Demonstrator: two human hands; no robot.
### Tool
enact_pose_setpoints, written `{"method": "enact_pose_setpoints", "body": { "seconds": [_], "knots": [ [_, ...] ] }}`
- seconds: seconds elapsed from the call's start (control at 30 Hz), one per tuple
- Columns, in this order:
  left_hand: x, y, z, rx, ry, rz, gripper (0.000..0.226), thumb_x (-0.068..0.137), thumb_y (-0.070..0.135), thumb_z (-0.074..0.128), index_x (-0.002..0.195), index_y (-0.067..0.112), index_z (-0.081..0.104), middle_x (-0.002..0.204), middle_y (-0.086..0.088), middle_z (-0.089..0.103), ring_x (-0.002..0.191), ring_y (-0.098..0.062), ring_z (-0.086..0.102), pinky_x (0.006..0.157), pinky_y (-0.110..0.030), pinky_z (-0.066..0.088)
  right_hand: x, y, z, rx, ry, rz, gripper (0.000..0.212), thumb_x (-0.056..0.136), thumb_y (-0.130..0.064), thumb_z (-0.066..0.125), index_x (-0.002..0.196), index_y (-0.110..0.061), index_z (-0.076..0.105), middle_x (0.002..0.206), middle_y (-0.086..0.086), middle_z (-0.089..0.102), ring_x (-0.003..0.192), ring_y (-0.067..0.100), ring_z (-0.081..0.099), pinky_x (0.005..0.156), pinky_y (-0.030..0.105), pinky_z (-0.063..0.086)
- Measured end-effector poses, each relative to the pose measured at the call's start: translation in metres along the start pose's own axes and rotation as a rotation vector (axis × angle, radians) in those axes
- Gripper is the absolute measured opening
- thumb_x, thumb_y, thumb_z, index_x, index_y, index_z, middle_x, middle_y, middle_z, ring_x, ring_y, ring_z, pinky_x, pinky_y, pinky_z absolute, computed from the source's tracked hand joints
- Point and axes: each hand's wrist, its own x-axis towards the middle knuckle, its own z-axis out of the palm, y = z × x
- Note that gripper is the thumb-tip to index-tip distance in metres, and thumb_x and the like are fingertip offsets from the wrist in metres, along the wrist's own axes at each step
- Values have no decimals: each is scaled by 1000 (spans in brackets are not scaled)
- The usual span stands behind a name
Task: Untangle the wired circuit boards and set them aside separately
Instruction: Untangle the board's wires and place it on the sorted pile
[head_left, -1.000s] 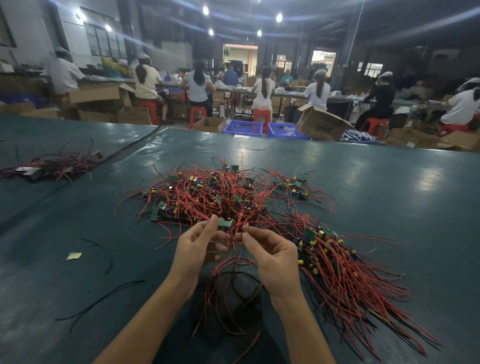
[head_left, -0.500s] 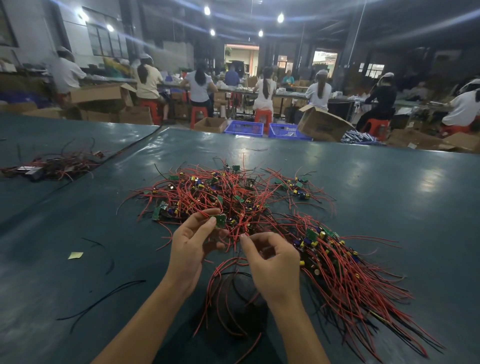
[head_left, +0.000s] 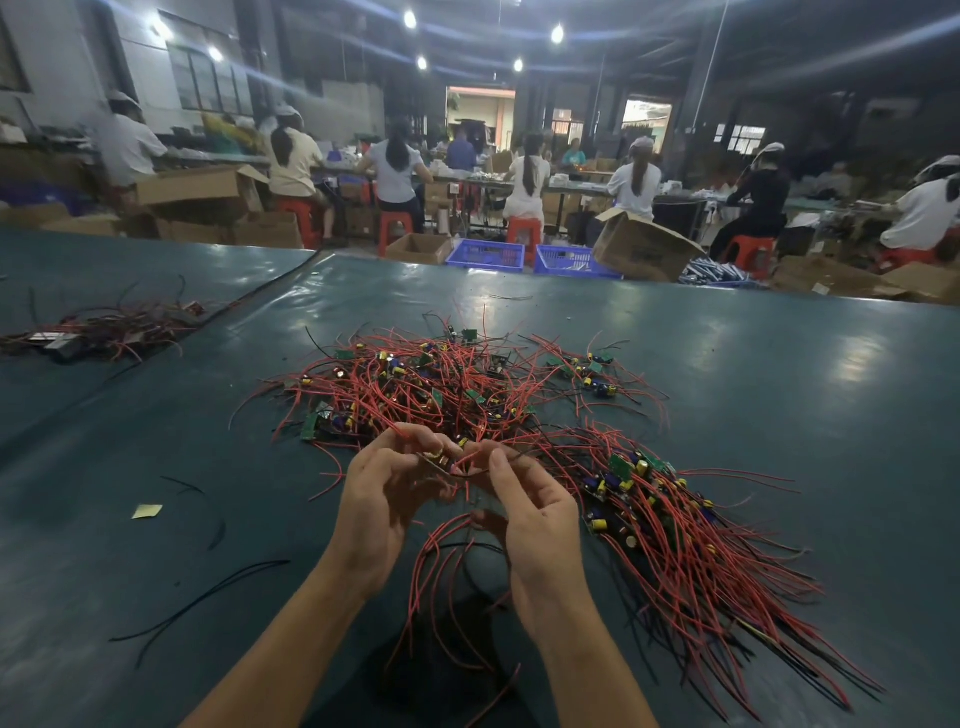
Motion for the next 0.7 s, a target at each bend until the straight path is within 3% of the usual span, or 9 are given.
{"method": "enact_pose_setpoints", "body": {
  "seconds": [0.1, 0.27, 0.37, 0.47, 0.57, 0.7],
  "knots": [
    [-1, -3, 2, 65, 35, -7, 37, 90, -6, 30, 84, 7, 63, 89, -15, 71, 72, -23, 64, 58, -27, 53, 1, -4, -3, 95, 76, -2, 7, 89, -17, 68, 95, -19, 71, 99, 2, 77, 86, 12, 70, 57, 20, 51],
    [-1, -6, 6, 60, -13, -77, 25, 90, -4, 41, 89, 5, 63, 90, -13, 72, 74, -18, 66, 61, -25, 54, 2, -4, -6, 115, 150, -16, 11, 84, -13, 73, 94, -13, 67, 92, 4, 77, 75, 10, 70, 55, 21, 52],
    [-2, -9, 8, 90, -40, -154, 9, 80, 12, 64, 87, 9, 67, 86, -10, 70, 75, -16, 65, 64, -24, 55, 1, -5, -7, 129, 177, -45, 19, 82, -10, 75, 97, -12, 65, 78, -1, 75, 64, 7, 67, 54, 19, 52],
    [-3, -14, 11, 142, -50, -263, 26, 67, 27, 73, 87, 11, 71, 84, -10, 69, 75, -19, 63, 65, -25, 55, 3, -5, -6, 175, 172, -50, 24, 83, -5, 72, 105, -10, 63, 77, 2, 75, 70, 12, 71, 61, 21, 57],
    [-6, -15, 16, 194, -80, -318, 25, 71, 32, 71, 82, 10, 73, 75, -11, 68, 59, -16, 62, 54, -21, 51, 3, -4, -6, 132, 181, -41, 11, 89, -9, 68, 89, -17, 75, 79, 5, 76, 75, 18, 72, 68, 27, 60],
    [-4, -15, 15, 266, -53, -322, 21, 78, 30, 70, 76, 9, 75, 73, -13, 69, 55, -14, 61, 53, -20, 51, 5, -4, -6, 84, 210, -48, 22, 91, -13, 67, 76, -24, 79, 73, 1, 73, 65, 11, 66, 62, 23, 57]
  ]
}}
